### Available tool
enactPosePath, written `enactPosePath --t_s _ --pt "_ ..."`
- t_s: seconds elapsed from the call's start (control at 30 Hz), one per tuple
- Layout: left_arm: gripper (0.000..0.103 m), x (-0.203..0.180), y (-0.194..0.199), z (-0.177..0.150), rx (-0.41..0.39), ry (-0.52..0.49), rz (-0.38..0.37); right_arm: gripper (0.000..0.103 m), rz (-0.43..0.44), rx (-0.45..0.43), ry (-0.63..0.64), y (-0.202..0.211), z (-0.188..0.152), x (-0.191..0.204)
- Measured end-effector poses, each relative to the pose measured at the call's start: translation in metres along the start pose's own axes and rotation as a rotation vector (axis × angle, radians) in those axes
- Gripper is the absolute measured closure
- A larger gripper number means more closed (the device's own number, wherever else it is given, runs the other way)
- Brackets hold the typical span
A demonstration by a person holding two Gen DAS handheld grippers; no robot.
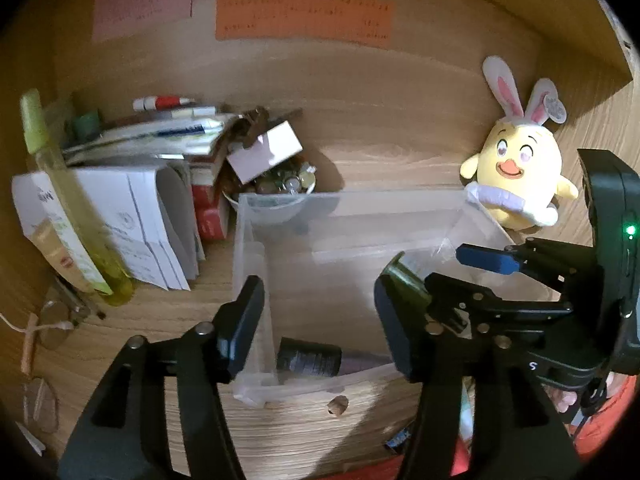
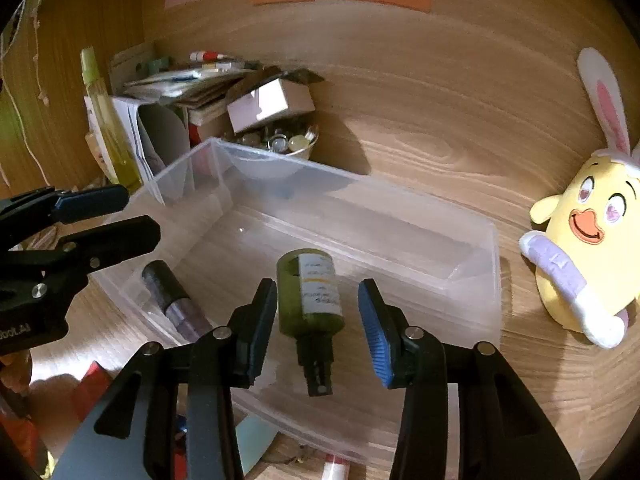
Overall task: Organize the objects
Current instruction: 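Carry the green bottle and black tube into the clear box and release both, then grasp the white-red marker with the right gripper while the left gripper grasps a small bead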
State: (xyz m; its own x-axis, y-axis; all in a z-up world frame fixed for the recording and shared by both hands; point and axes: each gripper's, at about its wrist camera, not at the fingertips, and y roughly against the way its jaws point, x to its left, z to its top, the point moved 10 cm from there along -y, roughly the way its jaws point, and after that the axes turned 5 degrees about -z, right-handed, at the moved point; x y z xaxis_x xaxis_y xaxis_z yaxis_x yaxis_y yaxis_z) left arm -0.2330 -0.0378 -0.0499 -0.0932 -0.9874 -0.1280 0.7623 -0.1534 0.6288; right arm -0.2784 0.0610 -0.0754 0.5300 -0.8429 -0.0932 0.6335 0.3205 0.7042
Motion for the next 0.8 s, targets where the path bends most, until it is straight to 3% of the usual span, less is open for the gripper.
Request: enactPosePath --t_s 0.1,0.27,0.47,0.8 --pt "0.037 -0.001 0.01 0.005 -0.021 -0.005 0.008 0.051 0.0 -0.028 -0.012 0.012 0.005 -0.003" --pt "0.024 -0.003 0.028 0.006 -0.047 -0.021 0.03 0.043 0.001 -0.084 -0.029 0.039 0.012 -0.01" --pt "0.015 -0.007 0.044 -0.001 -0.057 -0.04 0.037 0.036 -0.005 -0.123 -0.039 0.064 0.01 -0.015" --pt "0.014 -0.003 0.051 -0.025 -0.016 -0.023 0.044 0.035 0.0 -0.128 -0.071 0.086 -0.013 -0.023"
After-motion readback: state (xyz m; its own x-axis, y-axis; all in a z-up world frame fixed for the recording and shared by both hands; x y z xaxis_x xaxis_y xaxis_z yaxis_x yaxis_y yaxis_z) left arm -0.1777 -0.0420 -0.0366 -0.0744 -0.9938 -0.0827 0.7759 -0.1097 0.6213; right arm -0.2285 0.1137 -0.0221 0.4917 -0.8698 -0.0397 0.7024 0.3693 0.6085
